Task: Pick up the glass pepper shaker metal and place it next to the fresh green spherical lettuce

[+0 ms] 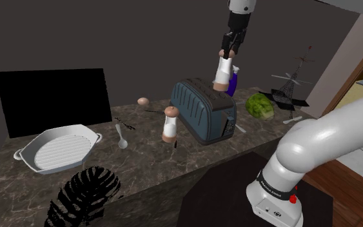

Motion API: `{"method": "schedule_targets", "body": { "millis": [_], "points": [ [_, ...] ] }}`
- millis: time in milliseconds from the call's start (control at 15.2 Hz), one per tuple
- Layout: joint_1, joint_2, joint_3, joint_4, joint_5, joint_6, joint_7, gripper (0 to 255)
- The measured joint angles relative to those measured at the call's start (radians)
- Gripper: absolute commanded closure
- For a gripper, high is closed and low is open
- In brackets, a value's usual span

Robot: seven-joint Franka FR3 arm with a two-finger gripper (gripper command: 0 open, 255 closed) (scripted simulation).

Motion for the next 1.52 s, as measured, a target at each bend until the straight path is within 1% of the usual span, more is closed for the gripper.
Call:
{"method": "schedule_targets", "body": {
  "millis": [66, 264, 528, 858, 990, 1122, 1188, 1320, 1518],
  "points": [
    [-0.009, -0.037, -0.018, -0.034, -0.01, 0.001, -0.024, 255],
    [-0.024, -0.104, -0.051, -0.079, -0.03, -0.012, -0.068, 255],
    [-0.052, -0.187, -0.111, -0.132, -0.071, -0.024, -0.147, 255],
    [-0.088, -0.262, -0.195, -0.152, -0.13, -0.051, -0.255, 255],
    [-0.105, -0.302, -0.231, -0.176, -0.158, -0.054, -0.298, 255],
    [-0.119, -0.335, -0.256, -0.183, -0.181, -0.069, -0.336, 255],
    [-0.126, -0.336, -0.284, -0.174, -0.199, -0.069, -0.366, 255],
    [-0.14, -0.363, -0.317, -0.174, -0.226, -0.081, -0.41, 255],
    [-0.152, -0.39, -0.34, -0.211, -0.247, -0.065, -0.429, 255]
  ]
}}
